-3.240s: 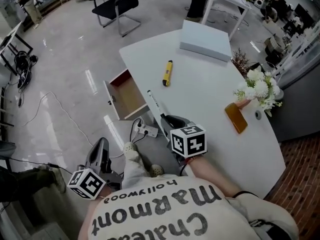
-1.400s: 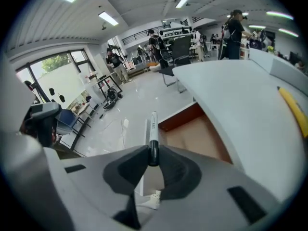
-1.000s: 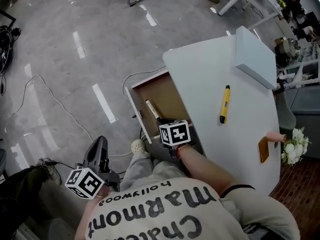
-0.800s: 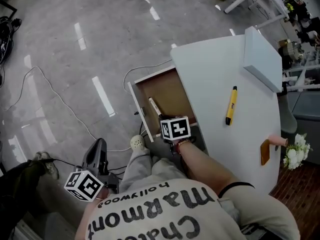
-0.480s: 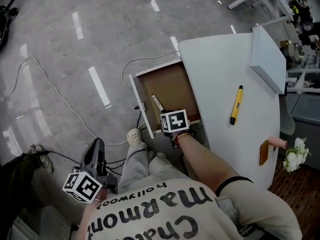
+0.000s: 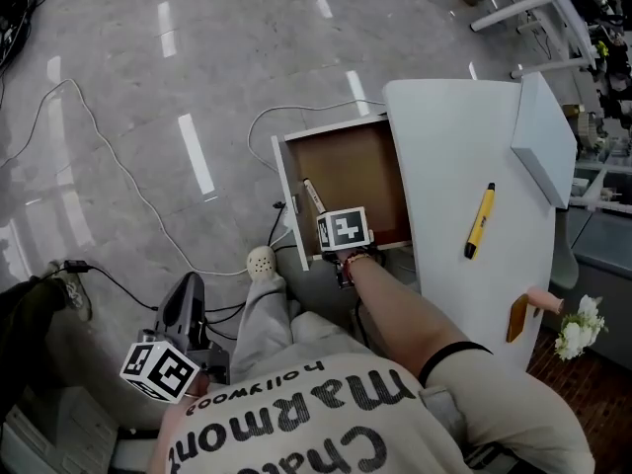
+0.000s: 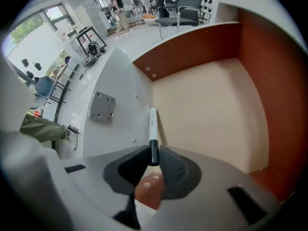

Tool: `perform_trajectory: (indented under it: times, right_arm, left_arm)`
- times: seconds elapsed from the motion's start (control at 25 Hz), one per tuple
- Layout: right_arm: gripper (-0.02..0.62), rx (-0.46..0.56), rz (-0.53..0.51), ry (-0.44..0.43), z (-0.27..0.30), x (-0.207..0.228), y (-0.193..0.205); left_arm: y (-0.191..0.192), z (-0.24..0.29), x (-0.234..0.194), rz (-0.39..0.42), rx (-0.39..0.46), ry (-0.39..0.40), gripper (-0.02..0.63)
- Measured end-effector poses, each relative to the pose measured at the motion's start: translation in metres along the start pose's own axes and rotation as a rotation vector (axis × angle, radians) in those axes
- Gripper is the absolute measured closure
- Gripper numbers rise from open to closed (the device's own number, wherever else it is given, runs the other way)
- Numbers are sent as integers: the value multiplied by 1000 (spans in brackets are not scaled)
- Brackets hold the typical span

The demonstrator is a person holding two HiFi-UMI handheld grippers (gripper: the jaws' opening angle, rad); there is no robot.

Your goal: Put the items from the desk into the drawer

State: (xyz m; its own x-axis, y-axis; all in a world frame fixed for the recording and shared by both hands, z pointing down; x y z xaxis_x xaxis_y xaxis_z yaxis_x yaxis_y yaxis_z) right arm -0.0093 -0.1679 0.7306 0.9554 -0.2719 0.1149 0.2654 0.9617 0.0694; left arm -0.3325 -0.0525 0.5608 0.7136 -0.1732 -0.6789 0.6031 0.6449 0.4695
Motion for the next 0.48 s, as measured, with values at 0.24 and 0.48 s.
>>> perform_trajectory:
  times: [0.24,0.48]
  right_arm:
    - [522,0,3,-1,14,-4,-4]
    - [523,-26,-18,17,25,-8,-4]
  left_arm:
    - [3,-10,-12,-14,29,-35,604]
    - [9,-21,-21,-30,39,-64,604]
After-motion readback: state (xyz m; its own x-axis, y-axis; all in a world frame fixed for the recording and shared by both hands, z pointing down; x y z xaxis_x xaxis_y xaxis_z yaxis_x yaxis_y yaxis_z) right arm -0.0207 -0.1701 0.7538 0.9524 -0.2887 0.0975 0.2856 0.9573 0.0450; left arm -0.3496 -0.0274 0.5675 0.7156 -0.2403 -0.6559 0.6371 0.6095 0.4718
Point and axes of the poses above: the fingertips, and each gripper's own axes: z forward along the fingers, x to its right, y out of its underside, the point moved 8 cm from there along -z, backward along the fingers, and after that the axes turned 1 degree about -y, right-handed, at the moved point
